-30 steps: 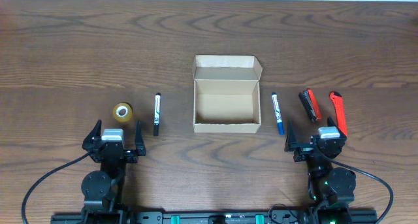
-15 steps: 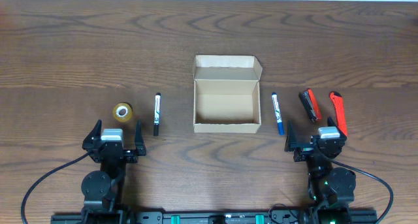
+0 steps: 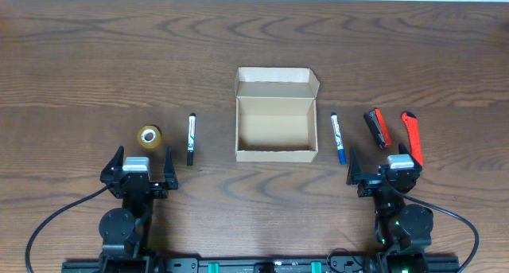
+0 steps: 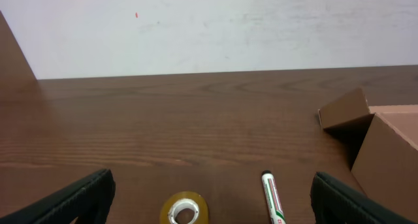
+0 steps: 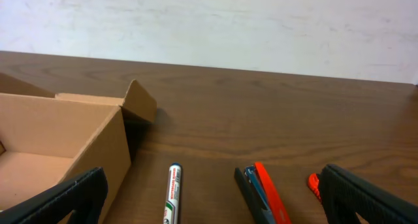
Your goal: Pack container
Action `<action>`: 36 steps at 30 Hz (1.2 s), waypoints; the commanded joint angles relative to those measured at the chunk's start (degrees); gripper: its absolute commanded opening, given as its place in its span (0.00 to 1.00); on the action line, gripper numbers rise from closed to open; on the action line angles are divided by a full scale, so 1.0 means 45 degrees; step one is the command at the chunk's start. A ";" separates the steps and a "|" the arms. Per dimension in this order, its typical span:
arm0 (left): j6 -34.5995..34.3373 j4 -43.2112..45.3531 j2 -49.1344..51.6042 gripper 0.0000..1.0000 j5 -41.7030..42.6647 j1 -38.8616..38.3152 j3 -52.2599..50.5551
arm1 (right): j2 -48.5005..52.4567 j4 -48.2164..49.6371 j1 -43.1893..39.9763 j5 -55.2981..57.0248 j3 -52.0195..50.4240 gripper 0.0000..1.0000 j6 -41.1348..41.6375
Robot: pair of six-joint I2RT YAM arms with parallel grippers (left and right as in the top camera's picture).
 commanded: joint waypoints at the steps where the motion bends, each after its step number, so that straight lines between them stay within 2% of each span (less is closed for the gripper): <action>1: -0.0049 -0.0452 -0.0092 0.95 0.0078 0.0049 -0.0287 | -0.0102 -0.0058 0.0107 0.0097 -0.0034 0.99 0.0087; 21: -0.0044 -0.0457 -0.0092 0.95 0.0078 0.0049 -0.0282 | -0.0102 0.0097 0.0107 0.0097 -0.0034 0.99 0.0092; 23: -0.0044 -0.0442 -0.0092 0.95 0.0078 0.0049 -0.0287 | -0.0102 0.0287 0.0107 -0.0053 -0.0034 0.99 0.0617; 25: -0.0053 -0.0442 -0.0092 0.95 0.0092 0.0049 -0.0287 | -0.0058 0.0121 0.0087 -0.0058 -0.0029 0.99 0.1957; 28: 0.0010 -0.0301 -0.0092 0.95 -0.0087 0.0053 -0.0282 | 0.0068 0.0170 -0.0039 -0.0544 0.0121 0.99 0.2239; 32: -0.0126 -0.0068 -0.0092 0.95 0.0083 0.0049 -0.0282 | 0.1020 -0.0097 -0.0505 -0.0442 0.1088 0.99 0.2220; 36: -0.0248 -0.0466 -0.0092 0.95 0.0083 0.0049 -0.0287 | 0.3517 -0.1511 -0.1112 -0.1404 0.3036 0.99 0.2045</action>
